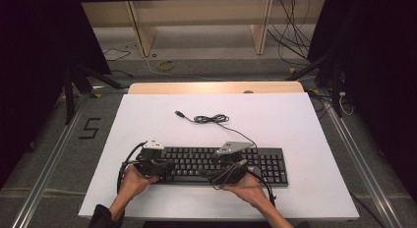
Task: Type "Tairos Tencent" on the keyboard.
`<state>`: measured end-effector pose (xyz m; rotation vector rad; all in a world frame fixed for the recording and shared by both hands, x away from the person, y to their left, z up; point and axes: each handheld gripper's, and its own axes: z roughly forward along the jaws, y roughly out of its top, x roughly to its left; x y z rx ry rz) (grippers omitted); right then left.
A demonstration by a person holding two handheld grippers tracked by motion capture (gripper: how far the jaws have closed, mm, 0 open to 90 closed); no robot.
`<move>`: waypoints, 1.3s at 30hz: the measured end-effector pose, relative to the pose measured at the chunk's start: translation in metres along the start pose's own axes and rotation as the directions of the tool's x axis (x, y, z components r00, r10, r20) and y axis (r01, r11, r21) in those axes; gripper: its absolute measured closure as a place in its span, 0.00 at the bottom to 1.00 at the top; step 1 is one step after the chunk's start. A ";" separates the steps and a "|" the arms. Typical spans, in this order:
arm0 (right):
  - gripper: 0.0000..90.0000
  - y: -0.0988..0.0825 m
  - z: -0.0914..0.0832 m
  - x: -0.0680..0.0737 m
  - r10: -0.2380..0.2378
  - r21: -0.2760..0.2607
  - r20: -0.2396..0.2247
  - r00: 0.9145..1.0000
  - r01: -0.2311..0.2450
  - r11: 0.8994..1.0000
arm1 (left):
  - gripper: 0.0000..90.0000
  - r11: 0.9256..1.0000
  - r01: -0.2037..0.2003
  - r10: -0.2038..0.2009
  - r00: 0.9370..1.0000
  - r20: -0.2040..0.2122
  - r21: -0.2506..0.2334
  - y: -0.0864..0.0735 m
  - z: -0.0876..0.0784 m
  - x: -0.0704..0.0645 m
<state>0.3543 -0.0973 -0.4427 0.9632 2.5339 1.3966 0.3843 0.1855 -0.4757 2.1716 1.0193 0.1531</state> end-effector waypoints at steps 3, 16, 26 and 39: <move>0.39 0.000 0.000 0.000 0.001 -0.004 0.002 1.000 -0.001 1.000 | 0.99 1.000 0.007 -0.007 1.000 0.001 -0.003 0.000 0.000 0.000; 0.39 0.001 -0.002 0.000 0.005 -0.010 0.002 1.000 -0.005 1.000 | 0.93 0.999 0.014 -0.014 1.000 -0.002 -0.037 0.003 -0.011 -0.004; 0.40 0.001 0.000 0.000 0.004 -0.010 0.002 1.000 -0.004 1.000 | 0.66 0.995 0.067 -0.067 0.998 0.002 -0.072 0.004 -0.017 -0.005; 0.45 0.000 0.004 0.000 0.003 -0.004 -0.008 1.000 -0.003 1.000 | 0.39 0.986 0.106 -0.101 0.994 0.041 -0.127 0.004 -0.025 -0.007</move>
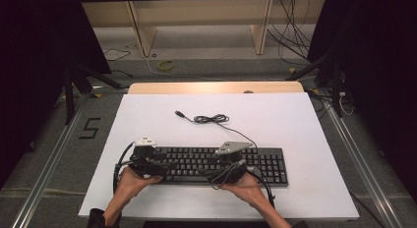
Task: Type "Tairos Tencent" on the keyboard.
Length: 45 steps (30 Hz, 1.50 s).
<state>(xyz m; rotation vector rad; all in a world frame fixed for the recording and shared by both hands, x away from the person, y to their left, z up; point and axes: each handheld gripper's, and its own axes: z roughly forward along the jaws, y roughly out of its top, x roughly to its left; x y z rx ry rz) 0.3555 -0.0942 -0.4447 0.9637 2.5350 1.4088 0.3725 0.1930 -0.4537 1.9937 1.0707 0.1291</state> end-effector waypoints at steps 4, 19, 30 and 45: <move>0.50 0.000 0.001 0.001 -0.006 0.002 -0.013 1.000 0.006 1.000 | 0.36 1.000 0.002 -0.002 1.000 0.012 -0.024 -0.001 -0.002 -0.002; 0.78 -0.002 0.012 0.003 -0.012 0.039 -0.008 1.000 0.012 0.999 | 0.34 0.997 -0.003 0.005 1.000 0.027 -0.079 -0.006 -0.010 -0.007; 0.95 -0.009 0.026 0.007 -0.031 0.099 0.007 1.000 0.030 0.995 | 0.34 0.995 -0.004 0.007 1.000 0.026 -0.103 -0.010 -0.015 -0.008; 1.00 -0.015 0.037 0.009 -0.046 0.136 0.018 0.999 0.043 0.990 | 0.34 0.995 -0.002 0.005 1.000 0.026 -0.100 -0.019 -0.018 -0.007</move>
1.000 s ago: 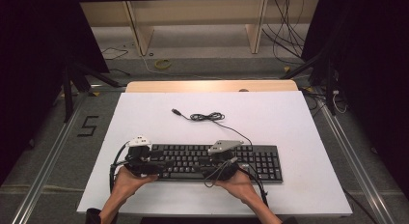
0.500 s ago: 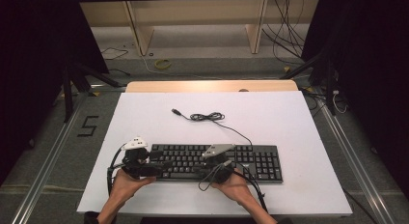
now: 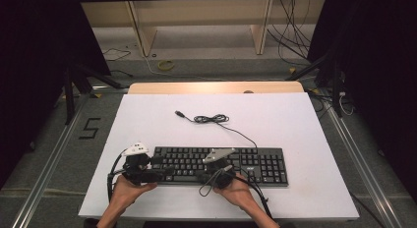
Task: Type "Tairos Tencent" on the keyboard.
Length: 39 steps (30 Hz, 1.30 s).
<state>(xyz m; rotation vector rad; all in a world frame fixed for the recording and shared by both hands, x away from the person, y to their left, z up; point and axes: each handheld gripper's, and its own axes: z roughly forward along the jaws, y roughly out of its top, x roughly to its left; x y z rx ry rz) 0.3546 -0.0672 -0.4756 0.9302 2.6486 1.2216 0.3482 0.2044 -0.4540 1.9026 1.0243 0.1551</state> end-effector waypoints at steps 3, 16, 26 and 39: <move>1.00 -0.001 0.002 0.001 0.005 0.009 0.002 1.000 -0.005 1.000 | 0.34 1.000 0.000 0.000 1.000 0.000 0.004 -0.002 -0.001 0.001; 1.00 -0.004 0.007 0.001 -0.003 0.015 0.013 1.000 0.003 1.000 | 0.34 1.000 0.005 -0.005 1.000 -0.003 0.012 -0.005 -0.001 0.002; 0.98 -0.001 0.004 0.002 0.007 0.009 -0.001 1.000 -0.007 1.000 | 0.34 1.000 0.020 -0.020 1.000 -0.008 0.007 -0.005 -0.003 0.004; 0.83 0.008 -0.016 -0.008 0.031 -0.075 0.000 1.000 -0.031 0.997 | 0.34 1.000 0.018 -0.018 1.000 -0.012 0.012 -0.006 -0.003 0.006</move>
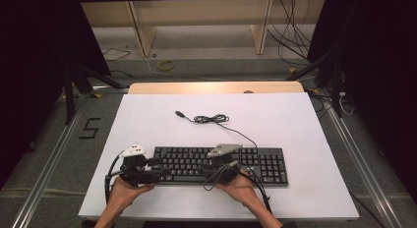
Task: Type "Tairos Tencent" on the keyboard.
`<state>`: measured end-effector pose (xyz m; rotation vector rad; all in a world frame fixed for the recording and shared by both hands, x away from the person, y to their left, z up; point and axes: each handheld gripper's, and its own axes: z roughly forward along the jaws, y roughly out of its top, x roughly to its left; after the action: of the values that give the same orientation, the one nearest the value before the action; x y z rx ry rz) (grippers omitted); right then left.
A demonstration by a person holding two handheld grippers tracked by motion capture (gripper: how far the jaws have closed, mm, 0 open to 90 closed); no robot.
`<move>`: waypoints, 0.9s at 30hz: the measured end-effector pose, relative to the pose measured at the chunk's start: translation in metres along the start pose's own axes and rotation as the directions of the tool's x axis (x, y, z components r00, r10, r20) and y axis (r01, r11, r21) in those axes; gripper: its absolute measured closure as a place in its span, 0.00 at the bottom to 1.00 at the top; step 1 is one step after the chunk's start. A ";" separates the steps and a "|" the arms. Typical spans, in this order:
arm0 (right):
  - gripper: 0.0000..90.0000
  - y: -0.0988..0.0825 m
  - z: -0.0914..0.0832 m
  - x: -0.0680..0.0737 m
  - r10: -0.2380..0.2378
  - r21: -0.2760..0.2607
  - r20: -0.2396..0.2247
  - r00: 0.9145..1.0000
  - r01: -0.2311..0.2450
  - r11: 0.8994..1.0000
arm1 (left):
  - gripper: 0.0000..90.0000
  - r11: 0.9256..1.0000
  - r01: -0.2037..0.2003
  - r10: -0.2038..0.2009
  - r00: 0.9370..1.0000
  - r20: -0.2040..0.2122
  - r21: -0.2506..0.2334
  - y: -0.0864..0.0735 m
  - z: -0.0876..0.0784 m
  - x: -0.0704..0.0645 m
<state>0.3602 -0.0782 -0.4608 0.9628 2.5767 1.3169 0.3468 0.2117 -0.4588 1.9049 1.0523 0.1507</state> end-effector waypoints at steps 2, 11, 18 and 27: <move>0.77 0.001 -0.001 -0.002 0.008 -0.010 -0.002 1.000 -0.008 1.000 | 0.34 1.000 0.000 0.000 1.000 -0.002 0.001 0.000 0.000 0.001; 0.58 0.007 -0.006 -0.012 0.034 -0.020 0.009 0.999 -0.034 0.999 | 0.35 1.000 0.010 -0.010 1.000 -0.011 0.003 -0.001 -0.003 0.004; 0.51 0.009 -0.005 -0.016 0.032 -0.023 0.028 0.999 -0.031 0.999 | 0.35 1.000 0.005 -0.005 1.000 -0.018 0.009 -0.002 -0.003 0.005; 0.48 0.012 -0.005 -0.020 0.038 -0.028 0.035 0.999 -0.037 0.999 | 0.38 1.000 0.009 -0.008 1.000 -0.025 0.018 -0.003 -0.004 0.007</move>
<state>0.3804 -0.0880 -0.4530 1.0256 2.5199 1.3277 0.3471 0.2195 -0.4614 1.9189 1.0817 0.1615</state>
